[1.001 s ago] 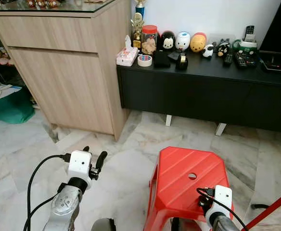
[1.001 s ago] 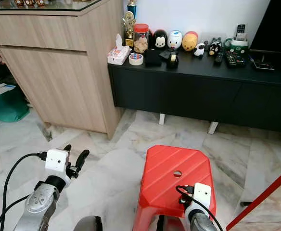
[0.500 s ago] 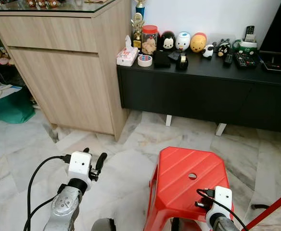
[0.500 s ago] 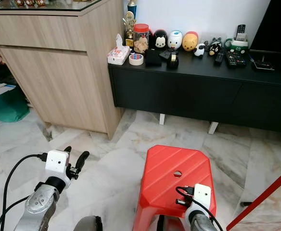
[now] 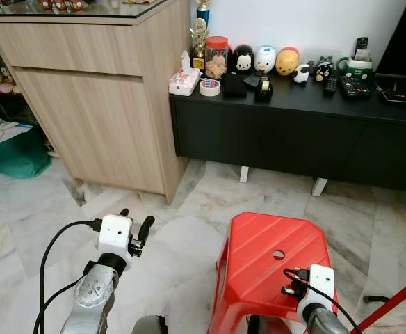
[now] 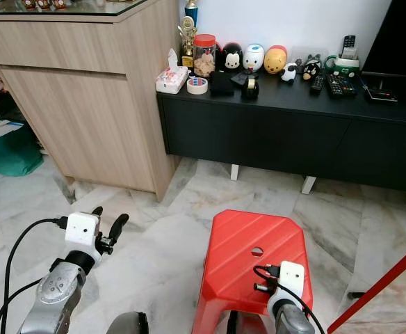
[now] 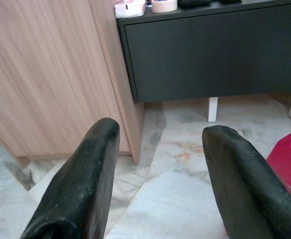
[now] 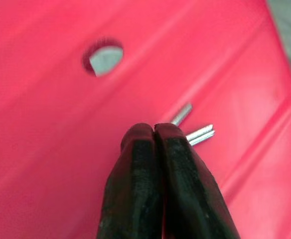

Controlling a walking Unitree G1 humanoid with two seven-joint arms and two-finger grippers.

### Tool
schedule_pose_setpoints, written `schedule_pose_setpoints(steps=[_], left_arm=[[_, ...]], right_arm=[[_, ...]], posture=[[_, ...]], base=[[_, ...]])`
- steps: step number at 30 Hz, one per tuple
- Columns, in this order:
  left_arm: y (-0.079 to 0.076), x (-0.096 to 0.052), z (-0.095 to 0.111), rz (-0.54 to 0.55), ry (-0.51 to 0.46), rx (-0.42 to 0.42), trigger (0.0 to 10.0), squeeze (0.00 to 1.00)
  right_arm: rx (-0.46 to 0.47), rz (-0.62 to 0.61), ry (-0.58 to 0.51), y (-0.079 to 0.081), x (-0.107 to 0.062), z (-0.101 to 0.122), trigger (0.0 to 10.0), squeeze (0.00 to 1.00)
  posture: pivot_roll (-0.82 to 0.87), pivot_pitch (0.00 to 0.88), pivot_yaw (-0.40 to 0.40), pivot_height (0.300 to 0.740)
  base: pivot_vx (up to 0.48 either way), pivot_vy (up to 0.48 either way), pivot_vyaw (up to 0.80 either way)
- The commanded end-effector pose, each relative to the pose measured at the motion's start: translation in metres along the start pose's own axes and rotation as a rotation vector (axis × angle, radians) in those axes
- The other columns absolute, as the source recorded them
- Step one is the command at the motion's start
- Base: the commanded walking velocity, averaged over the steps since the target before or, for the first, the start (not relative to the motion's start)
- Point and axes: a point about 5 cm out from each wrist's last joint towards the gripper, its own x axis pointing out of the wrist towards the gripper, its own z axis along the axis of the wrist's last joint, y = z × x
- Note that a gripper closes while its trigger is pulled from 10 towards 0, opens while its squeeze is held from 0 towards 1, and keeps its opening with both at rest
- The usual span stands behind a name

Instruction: Hang keys on a hook

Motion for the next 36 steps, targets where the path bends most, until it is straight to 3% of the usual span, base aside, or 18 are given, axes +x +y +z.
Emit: schedule_pose_setpoints(steps=[1,9,10,11,16,25,29,36], left_arm=[[0.003,0.001,-0.002,0.012,0.011,0.005,10.0,0.00],[0.003,0.001,-0.003,0.020,0.007,-0.001,10.0,0.00],[0.003,0.001,-0.003,0.020,0.007,-0.001,10.0,0.00],[0.003,0.000,-0.003,0.021,0.007,0.000,10.0,0.00],[0.003,0.000,-0.003,0.027,0.005,0.001,10.0,0.00],[-0.008,0.005,0.012,-0.007,-0.053,-0.019,10.0,0.00],[-0.013,0.006,0.015,-0.032,-0.058,-0.024,10.0,0.00],[-0.023,0.006,0.013,-0.105,-0.037,-0.024,10.0,0.00]], right_arm=[[-0.025,0.011,-0.065,-0.002,0.002,0.015,0.0,0.00],[-0.072,0.033,-0.187,-0.009,-0.003,0.035,0.0,0.00],[-0.076,0.038,-0.197,-0.009,-0.004,0.037,1.5,0.00],[-0.095,0.050,-0.217,-0.009,-0.006,0.041,10.0,0.00],[-0.114,0.077,-0.246,-0.007,-0.011,0.049,10.0,0.00],[-0.182,0.292,-0.318,0.020,-0.021,0.102,10.0,0.00],[-0.202,0.340,-0.305,0.030,-0.023,0.104,10.0,0.00],[-0.189,0.430,-0.214,0.056,-0.027,0.102,10.0,0.00]], posture=[[0.05,0.000,-0.020,0.618],[0.04,0.000,-0.028,0.618],[0.04,0.000,-0.030,0.618],[0.04,0.000,-0.034,0.618],[0.04,0.000,-0.039,0.618],[0.03,0.000,-0.060,0.618],[0.03,0.000,-0.063,0.618],[0.02,0.000,-0.065,0.662]], base=[[0.000,0.000,0.00],[0.000,0.000,0.00],[0.000,0.000,0.00],[0.000,0.000,0.00],[0.000,0.000,0.00],[0.000,0.000,0.00],[0.000,0.000,0.00],[0.000,0.000,0.00]])
